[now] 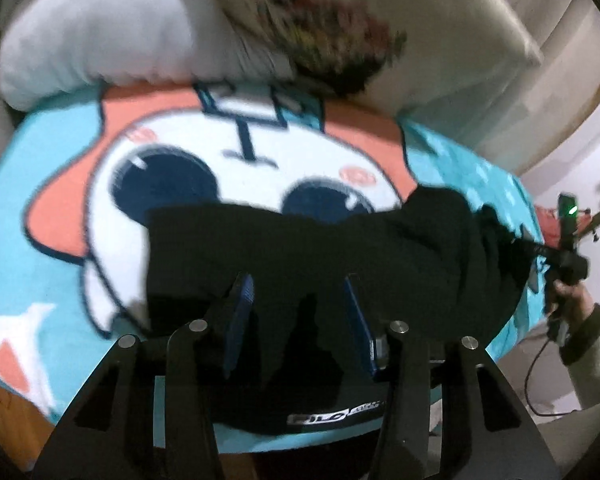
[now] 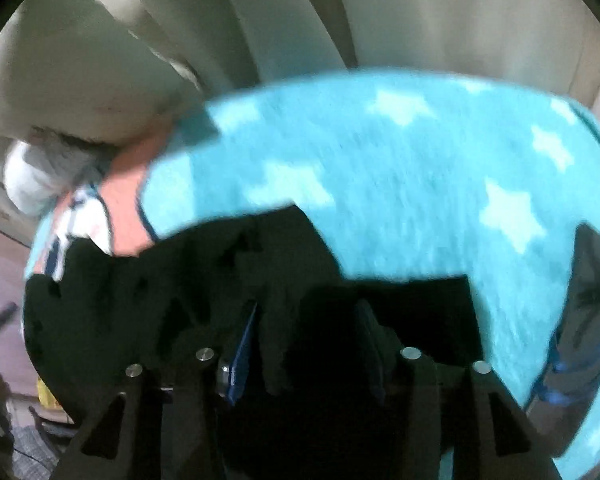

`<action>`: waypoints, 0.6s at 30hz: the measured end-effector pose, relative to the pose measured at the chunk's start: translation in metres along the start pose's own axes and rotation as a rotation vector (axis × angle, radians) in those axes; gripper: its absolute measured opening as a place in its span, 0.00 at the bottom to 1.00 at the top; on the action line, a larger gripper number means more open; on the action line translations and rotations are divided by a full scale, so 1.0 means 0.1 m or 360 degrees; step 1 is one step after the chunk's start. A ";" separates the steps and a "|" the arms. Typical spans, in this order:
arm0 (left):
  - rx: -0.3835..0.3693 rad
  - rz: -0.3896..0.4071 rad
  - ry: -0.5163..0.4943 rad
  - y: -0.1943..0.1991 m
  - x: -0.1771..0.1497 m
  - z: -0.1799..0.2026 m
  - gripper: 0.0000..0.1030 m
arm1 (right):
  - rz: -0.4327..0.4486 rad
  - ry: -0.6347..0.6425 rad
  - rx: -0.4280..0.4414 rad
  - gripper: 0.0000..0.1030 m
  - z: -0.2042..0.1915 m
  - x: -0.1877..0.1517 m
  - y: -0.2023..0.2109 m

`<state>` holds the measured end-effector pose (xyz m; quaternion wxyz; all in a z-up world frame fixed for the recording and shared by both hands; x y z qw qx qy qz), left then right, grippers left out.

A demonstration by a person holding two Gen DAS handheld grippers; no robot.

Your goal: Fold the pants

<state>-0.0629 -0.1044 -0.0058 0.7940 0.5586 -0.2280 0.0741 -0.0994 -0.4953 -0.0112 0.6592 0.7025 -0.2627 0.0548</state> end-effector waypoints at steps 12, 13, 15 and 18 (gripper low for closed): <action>0.0150 0.0050 0.0157 0.30 -0.19 -0.39 0.45 | -0.0068 -0.0100 -0.0401 0.10 0.75 -0.39 0.63; 0.0178 0.0034 0.0176 0.29 -0.22 -0.44 0.45 | -0.0097 -0.0115 -0.0409 0.10 0.81 -0.45 0.57; 0.0203 0.0004 0.0230 0.30 -0.30 -0.54 0.45 | -0.0047 -0.0110 -0.0412 0.16 0.80 -0.40 0.61; 0.0171 0.0036 0.0303 0.38 -0.32 -0.59 0.45 | 0.0021 -0.0053 -0.0526 0.40 0.80 -0.23 0.83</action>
Point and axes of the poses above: each gripper's, at about its wrist camera, not at the fingertips, and y roughly against the way its jaws point, z to its right, x to its top, the point moved 10 cm from there along -y, roughly the way its jaws point, and after that the axes turned 3 degrees about -y, right-handed, at the moved point
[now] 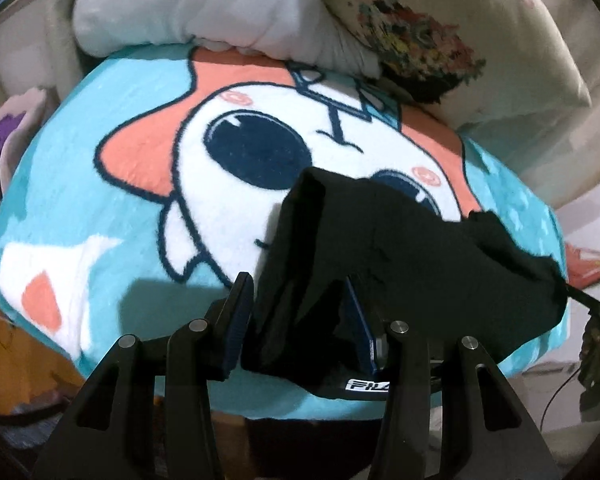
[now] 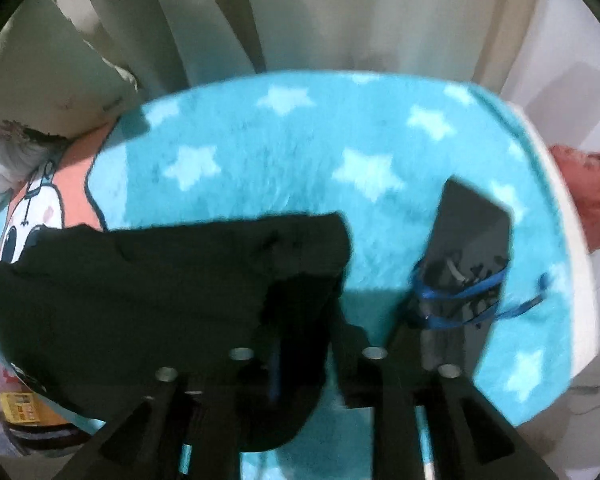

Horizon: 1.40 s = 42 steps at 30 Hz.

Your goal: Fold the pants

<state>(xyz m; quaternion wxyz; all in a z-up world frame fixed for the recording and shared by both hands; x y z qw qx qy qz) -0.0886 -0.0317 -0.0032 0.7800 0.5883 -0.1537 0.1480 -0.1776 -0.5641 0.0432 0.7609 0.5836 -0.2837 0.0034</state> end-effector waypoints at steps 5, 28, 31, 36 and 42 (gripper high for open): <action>0.0012 0.0011 0.0012 -0.03 0.00 0.00 0.58 | 0.0155 0.0074 0.0201 0.42 -0.44 0.29 0.39; -0.0171 -0.0064 -0.0043 -0.47 -0.05 0.31 0.34 | -0.0265 0.0658 0.1016 0.46 -3.33 -0.38 -0.12; -0.0229 -0.0066 -0.0004 -0.25 -0.05 0.30 0.27 | -0.0235 0.0662 0.1067 0.46 -3.38 -0.35 0.08; -0.0146 -0.0124 0.0030 -0.05 -0.22 0.12 0.24 | -0.0263 0.0717 0.1225 0.46 -3.70 -0.51 0.25; -0.0131 -0.0200 0.0125 -0.22 -0.34 -0.07 0.32 | -0.0305 0.0681 0.1130 0.46 -3.54 -0.47 0.09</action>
Point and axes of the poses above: each gripper's, at about its wrist camera, not at the fingertips, and y roughly against the way its jaws point, z to its right, x to its top, the point moved 10 cm from there along -y, roughly the way its jaws point, and after that the axes turned 3 degrees about -y, right-handed, at the moved point
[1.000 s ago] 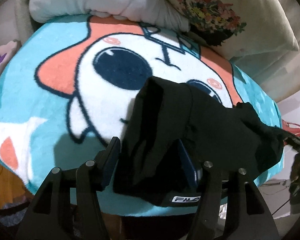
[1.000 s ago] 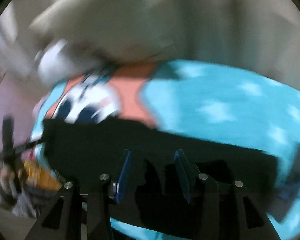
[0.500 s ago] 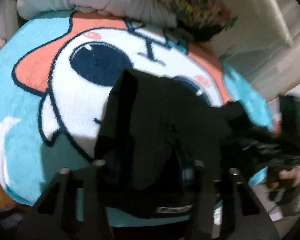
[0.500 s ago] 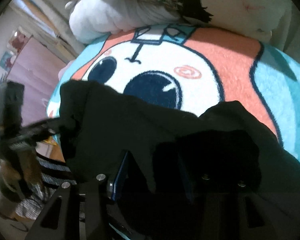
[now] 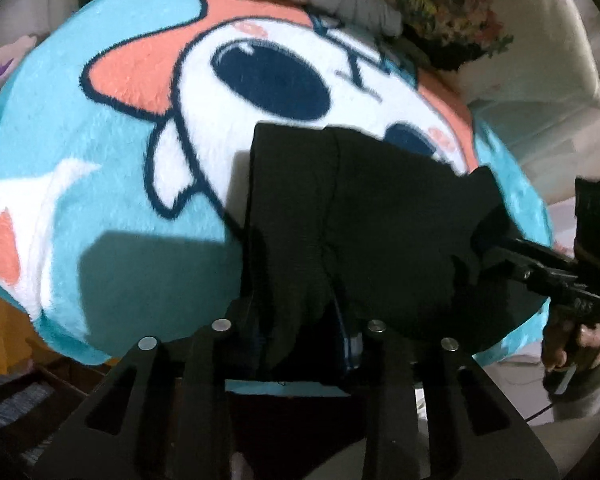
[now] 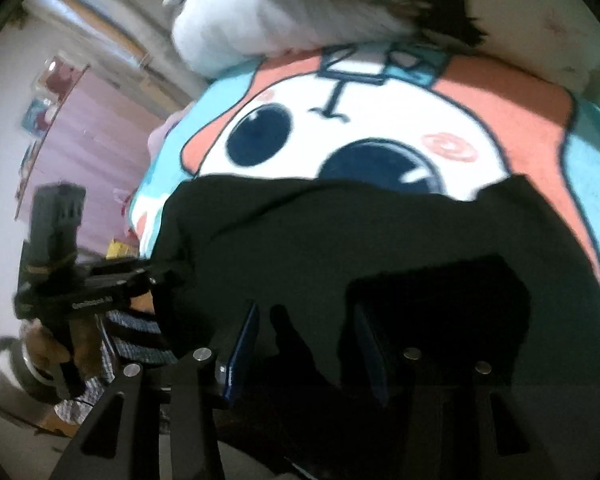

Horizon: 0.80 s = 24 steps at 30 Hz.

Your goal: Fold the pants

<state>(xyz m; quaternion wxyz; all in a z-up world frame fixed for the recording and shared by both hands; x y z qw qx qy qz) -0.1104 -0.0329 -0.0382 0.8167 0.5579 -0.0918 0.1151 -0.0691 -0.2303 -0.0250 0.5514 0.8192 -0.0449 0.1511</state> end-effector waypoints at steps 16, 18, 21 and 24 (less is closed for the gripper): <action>0.0056 0.0185 -0.0263 0.25 0.36 0.61 0.44 | 0.0195 -0.0074 -0.0353 0.46 0.84 0.49 0.22; 0.0066 0.0189 -0.0343 0.17 0.29 0.70 0.44 | 0.0210 -0.0073 -0.0370 0.46 0.83 0.32 0.41; 0.0099 0.0105 -0.0362 -0.07 0.16 0.65 0.44 | 0.0210 -0.0114 -0.0345 0.46 0.86 -0.05 0.59; 0.0125 0.0056 -0.0360 -0.30 0.05 0.50 0.43 | 0.0126 -0.0177 -0.0420 0.47 1.12 -0.53 0.54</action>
Point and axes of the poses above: each gripper's, at about its wrist camera, not at the fingertips, and y roughly against the way its jaws point, z to its right, x to its top, the point moved 10 cm from there along -y, roughly the way its jaws point, and after that the axes turned 3 degrees about -y, right-handed, at the moved point
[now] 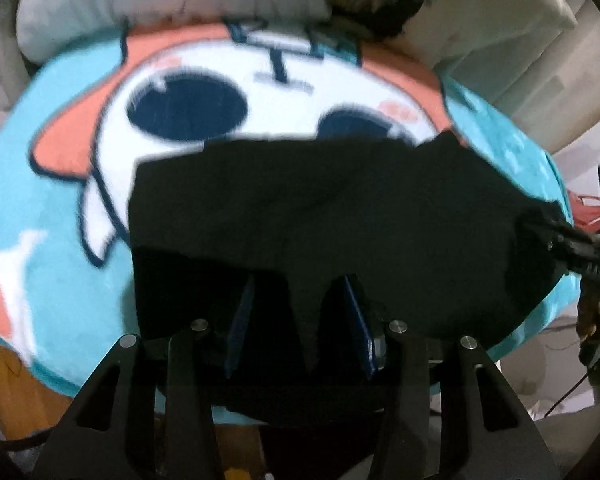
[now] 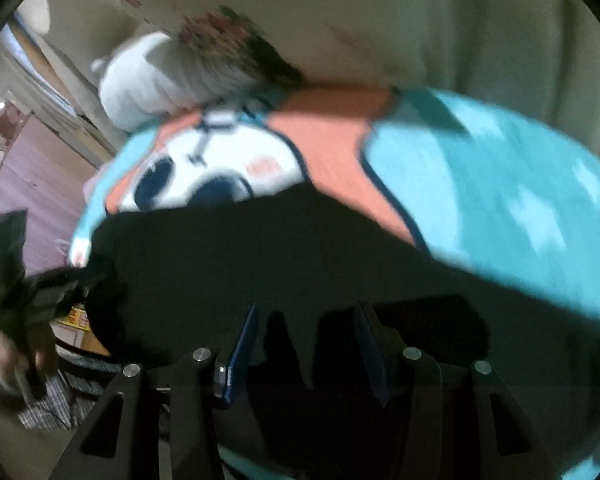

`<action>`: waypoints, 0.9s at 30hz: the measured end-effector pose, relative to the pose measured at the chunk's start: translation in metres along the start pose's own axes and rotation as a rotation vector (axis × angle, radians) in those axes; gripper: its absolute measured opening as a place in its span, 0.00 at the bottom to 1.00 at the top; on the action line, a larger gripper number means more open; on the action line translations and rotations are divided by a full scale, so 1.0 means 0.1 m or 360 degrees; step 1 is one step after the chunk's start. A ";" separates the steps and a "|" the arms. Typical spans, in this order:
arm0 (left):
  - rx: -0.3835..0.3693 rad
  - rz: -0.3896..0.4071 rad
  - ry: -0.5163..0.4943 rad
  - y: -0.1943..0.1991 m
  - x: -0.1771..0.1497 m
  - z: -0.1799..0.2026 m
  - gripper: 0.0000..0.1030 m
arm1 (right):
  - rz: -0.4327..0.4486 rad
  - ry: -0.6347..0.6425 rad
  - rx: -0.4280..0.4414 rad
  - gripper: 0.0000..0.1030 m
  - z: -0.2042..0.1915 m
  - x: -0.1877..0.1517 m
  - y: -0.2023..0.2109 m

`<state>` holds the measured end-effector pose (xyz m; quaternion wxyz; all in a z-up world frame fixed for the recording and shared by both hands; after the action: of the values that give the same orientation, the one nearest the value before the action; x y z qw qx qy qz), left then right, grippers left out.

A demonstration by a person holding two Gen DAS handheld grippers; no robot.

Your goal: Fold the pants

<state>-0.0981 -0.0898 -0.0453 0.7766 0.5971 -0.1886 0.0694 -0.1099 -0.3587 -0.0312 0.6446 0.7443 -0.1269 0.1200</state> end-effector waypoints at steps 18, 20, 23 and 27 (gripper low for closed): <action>-0.0253 0.0085 -0.0544 0.14 0.74 1.56 0.52 | 0.0301 -0.0484 -0.0211 0.42 1.61 -0.14 0.68; -0.0331 0.0073 -0.0625 0.08 0.81 1.86 0.52 | 0.0307 -0.0475 -0.0222 0.42 1.56 -0.14 0.81; -0.0425 0.0059 -0.0773 -0.05 0.90 2.31 0.67 | 0.0381 -0.0514 -0.0249 0.43 1.60 -0.32 1.09; -0.0531 -0.0003 -0.0950 -0.36 0.98 2.88 0.67 | 0.0346 -0.0698 -0.0233 0.44 1.75 -0.67 1.18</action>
<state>-0.0569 -0.3861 0.0216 0.7742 0.4559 -0.4158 -0.1411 -0.2104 -0.5454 0.0306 0.6372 0.6857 -0.3515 0.0147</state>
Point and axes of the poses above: each gripper's, at about its wrist camera, not at the fingertips, and y roughly against the way its jaws point, z to its right, x to its top, the point moved 10 cm from there along -y, roughly the way its jaws point, and after that the axes turned 3 degrees about -y, right-handed, at the moved point
